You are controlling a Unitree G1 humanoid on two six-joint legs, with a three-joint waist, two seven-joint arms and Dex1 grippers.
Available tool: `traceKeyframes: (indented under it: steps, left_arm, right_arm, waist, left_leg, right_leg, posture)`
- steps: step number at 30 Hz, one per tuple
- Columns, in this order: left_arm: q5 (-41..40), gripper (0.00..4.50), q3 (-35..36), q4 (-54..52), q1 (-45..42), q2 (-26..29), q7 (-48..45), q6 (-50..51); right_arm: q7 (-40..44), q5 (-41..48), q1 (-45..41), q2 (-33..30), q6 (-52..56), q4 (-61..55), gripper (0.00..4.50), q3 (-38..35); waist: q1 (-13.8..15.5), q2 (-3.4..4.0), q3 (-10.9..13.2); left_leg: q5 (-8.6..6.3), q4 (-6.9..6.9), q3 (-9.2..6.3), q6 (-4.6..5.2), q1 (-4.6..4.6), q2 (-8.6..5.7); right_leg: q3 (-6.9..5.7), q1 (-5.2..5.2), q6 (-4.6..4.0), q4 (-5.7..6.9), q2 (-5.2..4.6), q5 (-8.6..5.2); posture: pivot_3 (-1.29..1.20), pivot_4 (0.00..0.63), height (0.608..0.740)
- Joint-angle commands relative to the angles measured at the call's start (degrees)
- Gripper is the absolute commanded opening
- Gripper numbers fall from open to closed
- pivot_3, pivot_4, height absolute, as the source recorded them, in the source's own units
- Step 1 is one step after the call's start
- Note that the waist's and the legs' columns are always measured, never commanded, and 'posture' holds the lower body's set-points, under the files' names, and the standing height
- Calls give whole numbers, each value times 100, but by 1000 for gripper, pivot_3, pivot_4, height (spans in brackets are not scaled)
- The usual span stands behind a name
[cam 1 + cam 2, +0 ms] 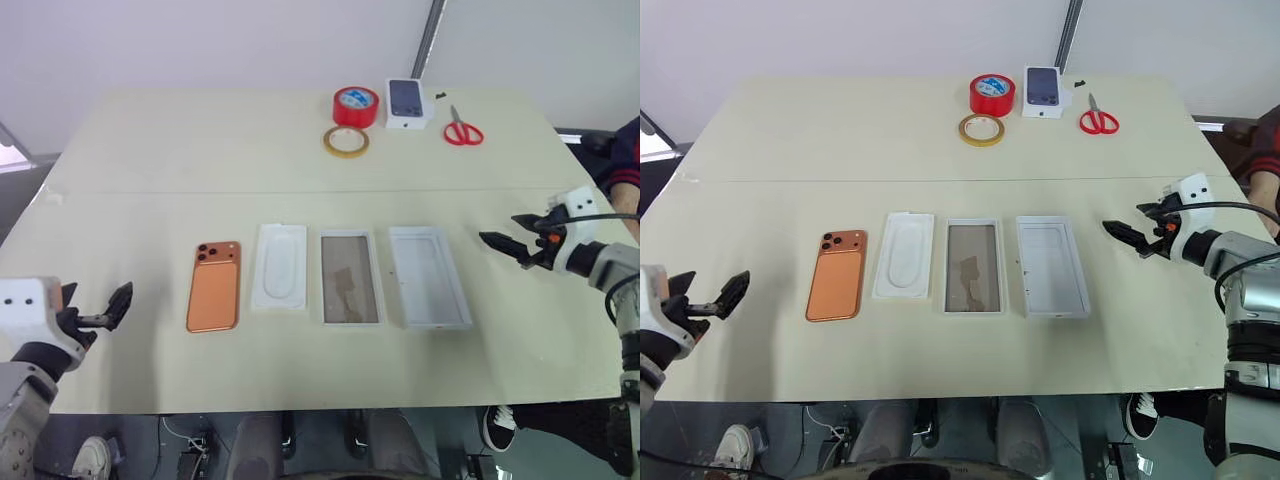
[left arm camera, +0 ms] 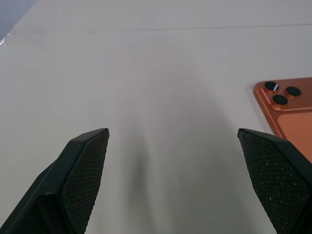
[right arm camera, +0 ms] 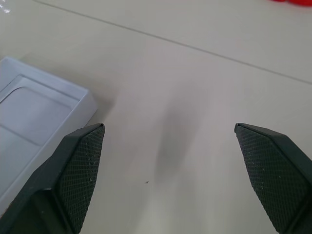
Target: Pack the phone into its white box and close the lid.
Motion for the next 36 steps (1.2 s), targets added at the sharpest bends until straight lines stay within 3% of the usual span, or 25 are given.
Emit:
traceKeyframes:
  steps: [1, 9, 15, 22, 25, 31, 36]
  left_arm:
    - [-33, 4443, -57, -200, -62, -13, 75, -19]
    - [-87, 4443, -304, -320, -264, -45, 311, 140]
    - [-743, 4443, -1030, -617, -1190, -199, 624, 926]
    - [-1417, 4443, -2218, -306, -2896, -838, 1569, 2397]
    - [-1740, 4443, -2017, 132, -3548, -1003, 2010, 3603]
    - [-2107, 4443, -1471, 1215, -4678, -1253, 2031, 5156]
    - [-2227, 4443, -1484, 1838, -5045, -1314, 2342, 5395]
  right_arm:
    - [5, -50, -213, -36, -198, 129, 4458, -34]
    - [29, -36, -261, 18, -207, -138, 4458, 93]
    - [-114, -34, -290, 190, 64, -1066, 4458, 374]
    - [-432, -163, -40, 554, 710, -3299, 4458, 1246]
    - [-471, -22, 35, 637, 1176, -3989, 4458, 1497]
    - [-568, 57, 171, 668, 1774, -4758, 4458, 1818]
    - [-495, 45, 344, 598, 1803, -4992, 4458, 1952]
  waist:
    - [-1, 0, 0]
    - [4, 0, 0]
    - [14, -1, -1]
    - [59, -5, 1]
    - [97, -6, 0]
    - [160, -16, 6]
    - [143, -17, 6]
  left_leg:
    - [0, 0, 0, 0, 0, 0]
    - [2, 9, 2, 2, 2, 0]
    - [3, 30, -2, 0, 9, 2]
    - [18, 36, -6, 13, 13, 1]
    - [25, 57, -26, 2, 14, 7]
    - [24, 62, -27, 3, 10, 0]
    - [23, 76, -34, 3, 10, 2]
  right_leg:
    - [0, 1, 0, 1, 0, 0]
    - [0, 9, 2, 8, 12, 1]
    - [0, 11, 2, 41, 15, 1]
    - [1, 9, 16, 76, 24, -6]
    - [-1, 16, 14, 93, 46, -5]
    - [-2, 15, 22, 93, 47, -10]
    - [-8, 26, 21, 93, 41, -10]
  posture:
    - [0, 150, 740]
    - [0, 150, 740]
    - [0, 150, 740]
    - [0, 150, 740]
    - [0, 150, 740]
    - [0, 150, 740]
    - [0, 150, 740]
